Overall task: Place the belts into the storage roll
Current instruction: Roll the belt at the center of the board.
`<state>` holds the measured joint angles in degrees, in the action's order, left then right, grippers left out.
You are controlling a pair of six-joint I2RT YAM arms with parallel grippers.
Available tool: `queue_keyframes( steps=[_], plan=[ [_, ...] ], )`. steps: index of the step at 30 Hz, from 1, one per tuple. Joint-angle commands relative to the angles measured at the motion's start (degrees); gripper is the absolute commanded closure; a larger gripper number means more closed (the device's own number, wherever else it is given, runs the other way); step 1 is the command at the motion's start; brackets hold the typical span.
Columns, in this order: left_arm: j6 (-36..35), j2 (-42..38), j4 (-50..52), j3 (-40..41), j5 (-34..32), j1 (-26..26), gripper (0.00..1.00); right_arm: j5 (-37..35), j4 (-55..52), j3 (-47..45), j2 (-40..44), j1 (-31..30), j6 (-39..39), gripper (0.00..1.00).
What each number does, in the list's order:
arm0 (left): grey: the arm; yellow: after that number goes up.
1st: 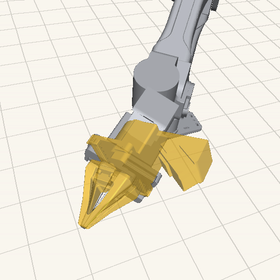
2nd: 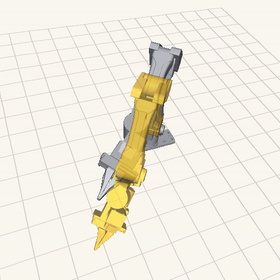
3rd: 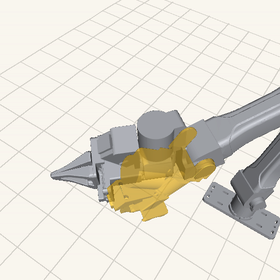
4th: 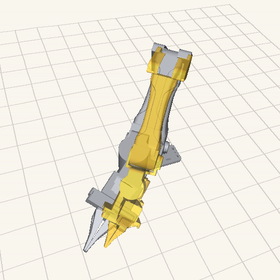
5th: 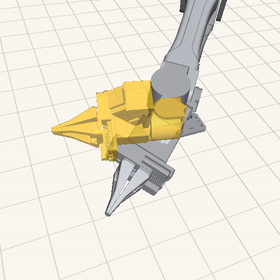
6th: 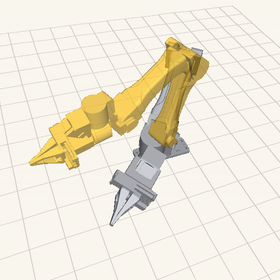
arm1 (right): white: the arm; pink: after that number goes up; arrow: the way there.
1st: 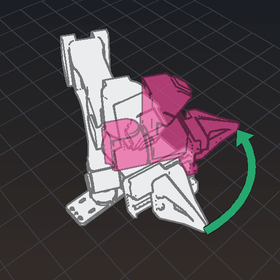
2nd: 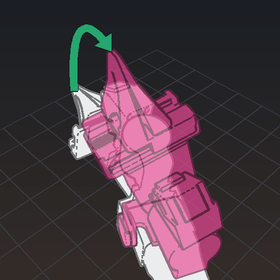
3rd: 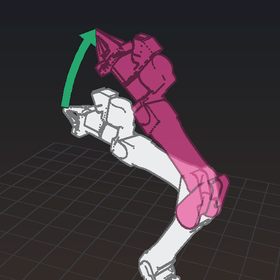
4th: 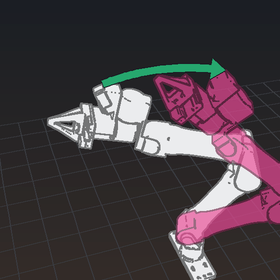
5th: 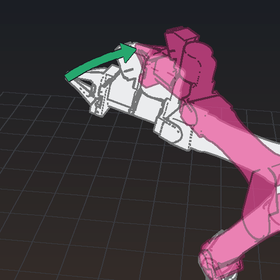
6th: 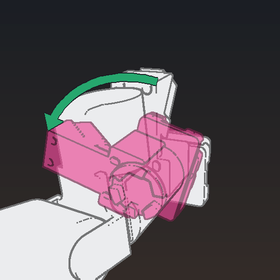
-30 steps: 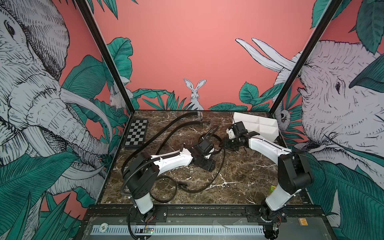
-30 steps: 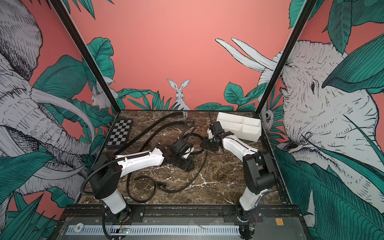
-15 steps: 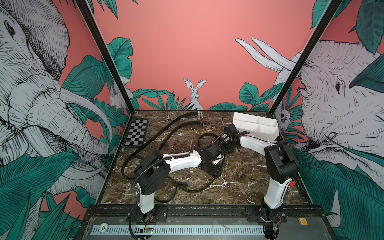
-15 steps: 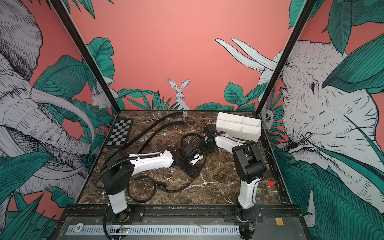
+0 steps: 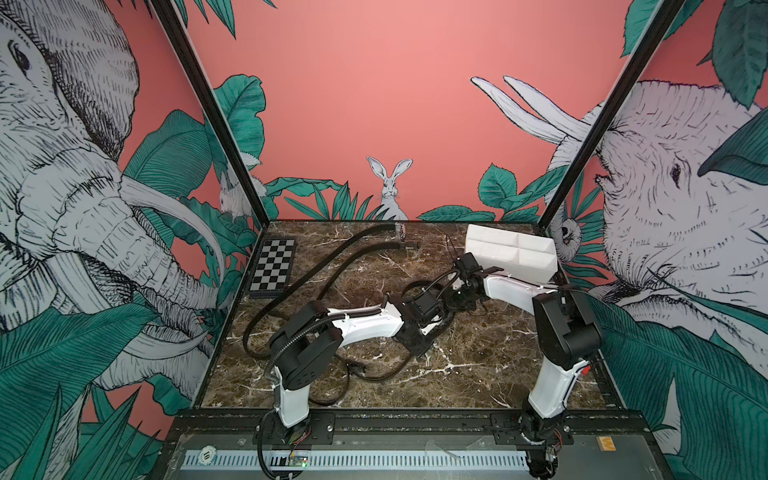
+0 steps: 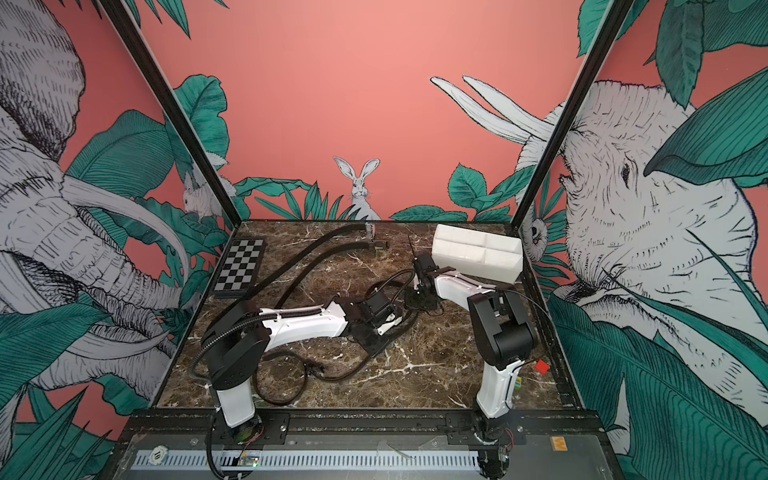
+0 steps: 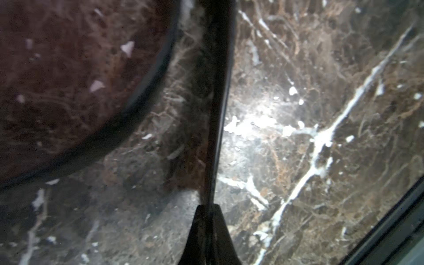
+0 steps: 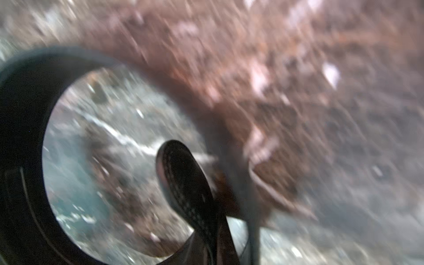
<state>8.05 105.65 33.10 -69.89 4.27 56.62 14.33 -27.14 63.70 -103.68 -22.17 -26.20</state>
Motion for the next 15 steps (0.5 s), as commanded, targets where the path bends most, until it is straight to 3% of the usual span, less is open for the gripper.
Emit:
queue_keyframes(
  steps=[1, 8, 15],
  plan=[
    [-6.42, 0.36, 5.43, -2.9, -10.6, -4.92, 1.0, -3.57, -8.42, -4.14, 2.25, 0.6, 3.07, 1.0],
    [-16.63, 5.87, 5.81, -15.44, -22.45, -8.52, 1.0, -4.49, -8.86, -10.58, 6.69, 0.58, 0.68, 1.0],
    [-23.3, 13.83, 3.01, -23.85, -26.38, -10.51, 1.0, -3.93, -9.6, -14.85, 10.32, 0.51, -0.17, 1.0]
  ],
)
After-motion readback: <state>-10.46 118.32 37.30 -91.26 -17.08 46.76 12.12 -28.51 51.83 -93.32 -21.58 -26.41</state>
